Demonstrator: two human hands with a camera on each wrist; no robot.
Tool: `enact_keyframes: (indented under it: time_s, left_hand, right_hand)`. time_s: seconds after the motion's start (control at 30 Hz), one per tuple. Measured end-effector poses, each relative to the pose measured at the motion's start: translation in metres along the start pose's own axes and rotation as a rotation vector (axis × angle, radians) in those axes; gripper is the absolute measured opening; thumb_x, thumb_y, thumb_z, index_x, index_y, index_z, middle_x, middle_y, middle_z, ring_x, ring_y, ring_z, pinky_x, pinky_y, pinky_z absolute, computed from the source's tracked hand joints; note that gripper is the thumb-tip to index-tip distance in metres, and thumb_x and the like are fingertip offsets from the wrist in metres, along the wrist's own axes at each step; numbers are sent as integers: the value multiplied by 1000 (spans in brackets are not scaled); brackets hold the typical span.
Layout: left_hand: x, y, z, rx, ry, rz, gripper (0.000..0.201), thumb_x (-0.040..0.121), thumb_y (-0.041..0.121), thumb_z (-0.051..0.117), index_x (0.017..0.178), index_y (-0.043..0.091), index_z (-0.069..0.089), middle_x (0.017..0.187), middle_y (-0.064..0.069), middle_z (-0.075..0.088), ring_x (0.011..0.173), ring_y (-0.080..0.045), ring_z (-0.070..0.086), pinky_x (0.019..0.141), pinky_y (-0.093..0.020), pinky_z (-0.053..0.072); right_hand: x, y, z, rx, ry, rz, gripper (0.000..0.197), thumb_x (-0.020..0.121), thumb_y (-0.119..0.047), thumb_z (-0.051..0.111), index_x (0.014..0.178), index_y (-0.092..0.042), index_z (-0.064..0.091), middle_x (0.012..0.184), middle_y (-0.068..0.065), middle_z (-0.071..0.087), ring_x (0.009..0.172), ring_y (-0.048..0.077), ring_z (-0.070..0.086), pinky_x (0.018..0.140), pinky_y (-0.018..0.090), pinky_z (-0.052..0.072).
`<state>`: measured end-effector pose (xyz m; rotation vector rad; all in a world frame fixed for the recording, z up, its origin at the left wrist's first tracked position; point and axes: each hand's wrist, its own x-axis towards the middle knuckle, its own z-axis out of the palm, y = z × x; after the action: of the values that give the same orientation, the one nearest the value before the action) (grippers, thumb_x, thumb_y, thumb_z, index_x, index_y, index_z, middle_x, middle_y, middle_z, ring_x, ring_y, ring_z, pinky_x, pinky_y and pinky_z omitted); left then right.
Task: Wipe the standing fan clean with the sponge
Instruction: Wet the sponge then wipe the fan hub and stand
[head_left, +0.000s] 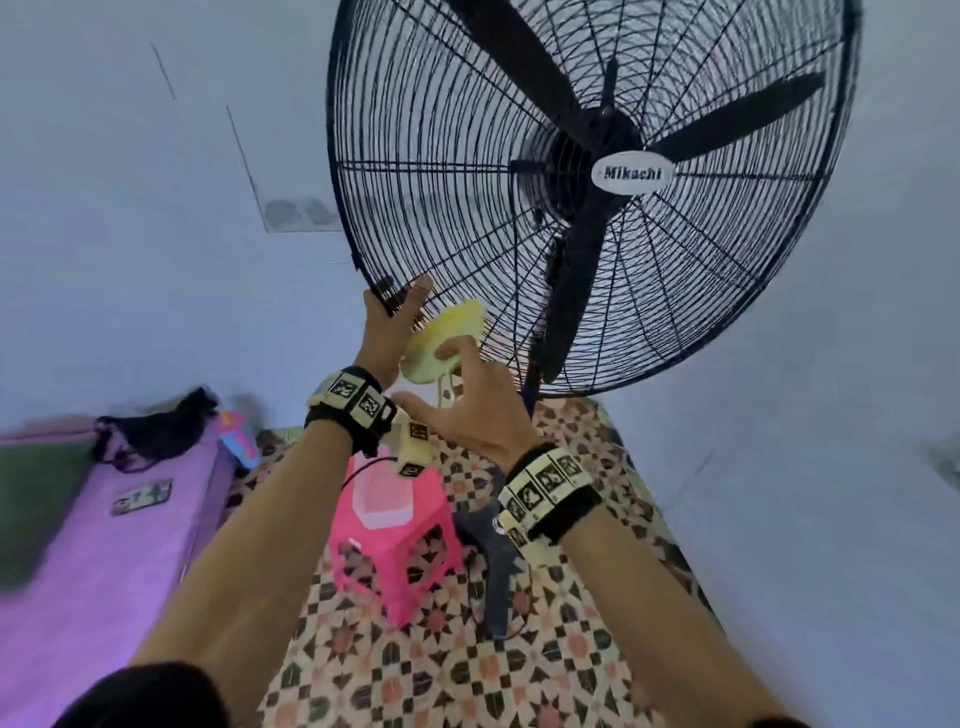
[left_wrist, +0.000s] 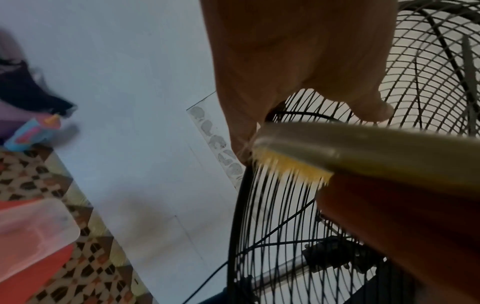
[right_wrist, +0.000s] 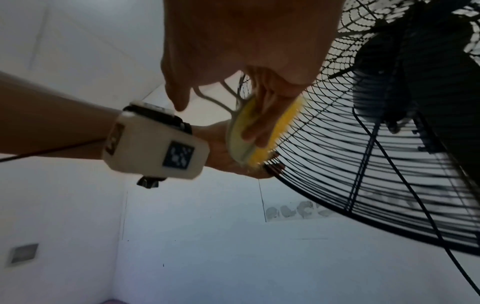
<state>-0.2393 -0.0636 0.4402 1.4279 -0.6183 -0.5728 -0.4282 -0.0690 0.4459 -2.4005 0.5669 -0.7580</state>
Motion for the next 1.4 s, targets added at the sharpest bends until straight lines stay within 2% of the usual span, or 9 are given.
enact_keyframes:
  time_s: [0.17,0.27,0.43,0.67,0.77,1.0,1.13,1.23,1.4]
  left_hand:
    - [5,2,-7,27,-45,-55,136,59,91,73,157,17,16,161,-15,36,134,-33,54,98,-53,58]
    - [5,5,-10,53,-91,-58,139,63,89,71,156,8,7,160,-19,34,128,-32,57,87,-43,62]
    - [3,9,-10,4,-213,-45,109,78,73,73,144,9,14,146,-6,46,126,-21,55,87,-41,58]
    - [4,5,-15,-3,-197,-41,128,74,72,78,159,17,1,164,-5,36,138,-23,51,104,-58,51]
    - [6,3,-20,0,-204,-23,116,74,72,77,157,24,11,161,-1,40,140,-22,51,105,-61,49]
    - [6,1,-15,20,-178,-6,106,76,73,75,146,14,21,150,-7,49,131,-24,58,97,-61,56]
    - [9,2,-17,17,-207,-3,81,85,62,71,137,20,26,140,1,51,123,-13,60,100,-60,55]
    - [7,2,-18,13,-210,-17,98,82,68,74,147,19,19,148,-3,49,124,-13,60,97,-57,57]
    - [3,5,-16,35,-176,-20,118,73,76,76,152,16,13,154,-9,44,135,-25,55,94,-59,58]
  right_hand:
    - [11,5,1,-92,-107,-103,99,69,-77,76,137,-19,32,78,-6,59,62,10,55,59,30,45]
    - [25,10,-2,-251,-140,-146,79,81,-75,67,131,-21,39,72,-7,55,57,10,51,58,31,46]
    - [40,8,-6,-127,339,-185,21,98,-33,60,95,-13,54,66,0,58,54,18,53,52,30,39]
    - [17,28,13,73,512,38,18,104,-17,54,89,-10,48,66,-4,55,56,7,54,50,18,37]
    - [-5,49,14,64,594,184,19,102,-17,57,86,-13,47,61,-2,56,51,11,54,42,30,41]
    - [28,6,6,112,495,-18,20,105,-21,56,90,-11,49,68,-9,56,59,7,56,54,23,43]
    - [14,41,10,-109,499,227,18,101,-26,58,89,-15,50,63,-6,57,50,11,54,46,32,46]
    - [10,45,0,-127,483,299,18,100,-28,59,88,-15,53,60,-6,58,47,8,54,43,31,44]
    - [37,8,-9,-15,444,-12,23,105,-31,55,89,-14,50,67,-6,59,56,10,57,50,28,44]
